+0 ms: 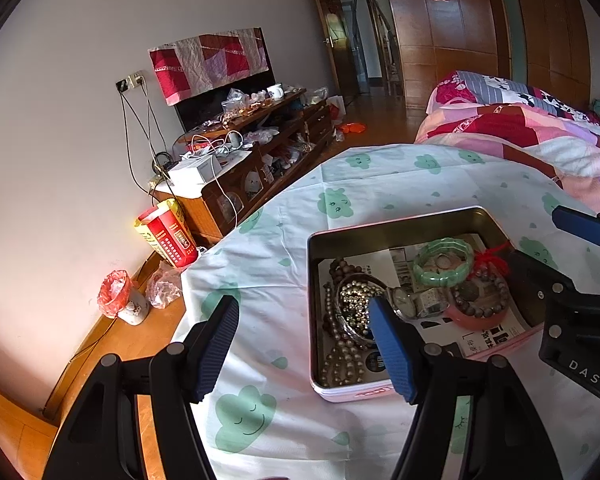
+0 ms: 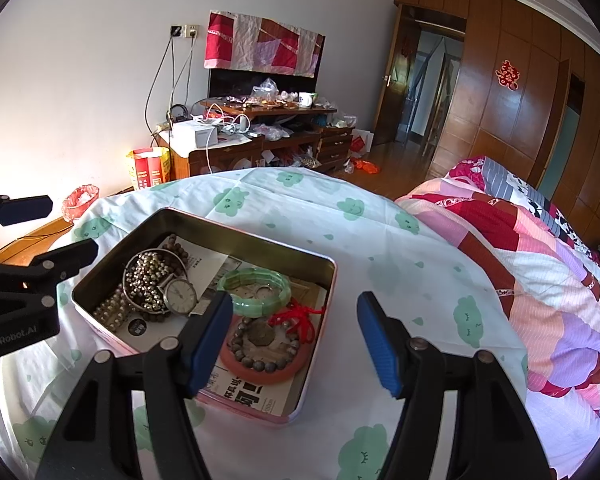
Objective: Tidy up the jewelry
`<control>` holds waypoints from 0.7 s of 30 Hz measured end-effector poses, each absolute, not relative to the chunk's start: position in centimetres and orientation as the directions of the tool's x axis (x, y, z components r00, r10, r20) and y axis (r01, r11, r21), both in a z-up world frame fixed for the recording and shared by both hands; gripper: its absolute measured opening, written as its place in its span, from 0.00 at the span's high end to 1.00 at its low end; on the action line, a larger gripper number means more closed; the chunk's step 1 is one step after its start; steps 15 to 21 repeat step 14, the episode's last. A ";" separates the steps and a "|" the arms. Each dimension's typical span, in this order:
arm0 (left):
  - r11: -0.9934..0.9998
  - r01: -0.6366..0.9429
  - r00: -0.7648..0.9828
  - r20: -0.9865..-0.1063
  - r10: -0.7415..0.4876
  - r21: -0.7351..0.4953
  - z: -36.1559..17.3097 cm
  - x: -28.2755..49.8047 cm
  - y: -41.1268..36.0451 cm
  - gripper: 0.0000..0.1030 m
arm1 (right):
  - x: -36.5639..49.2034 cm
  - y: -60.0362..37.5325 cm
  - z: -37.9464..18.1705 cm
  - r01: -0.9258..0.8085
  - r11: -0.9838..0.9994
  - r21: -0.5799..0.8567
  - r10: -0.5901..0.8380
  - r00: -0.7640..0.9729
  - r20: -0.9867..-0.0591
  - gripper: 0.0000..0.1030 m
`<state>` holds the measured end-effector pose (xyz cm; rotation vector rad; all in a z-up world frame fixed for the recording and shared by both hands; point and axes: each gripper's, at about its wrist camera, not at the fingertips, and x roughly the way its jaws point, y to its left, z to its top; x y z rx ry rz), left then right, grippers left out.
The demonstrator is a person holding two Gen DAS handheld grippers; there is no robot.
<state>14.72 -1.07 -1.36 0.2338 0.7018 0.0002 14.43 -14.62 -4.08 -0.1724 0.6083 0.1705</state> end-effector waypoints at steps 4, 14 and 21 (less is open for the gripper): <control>0.973 0.063 0.767 -0.635 0.094 0.220 -1.3 14.8 -1.1 0.34 | 14.4 -14.6 -4.1 -0.209 0.972 -0.112 0.106 0.808 -0.580 0.35; 0.968 0.046 0.789 -0.604 0.116 0.245 -0.8 14.5 -1.2 0.18 | 14.4 -15.0 -4.3 -0.205 0.972 -0.114 0.103 0.808 -0.580 0.35; 0.968 0.046 0.789 -0.604 0.116 0.245 -0.8 14.5 -1.2 0.18 | 14.4 -15.0 -4.3 -0.205 0.972 -0.114 0.103 0.808 -0.580 0.35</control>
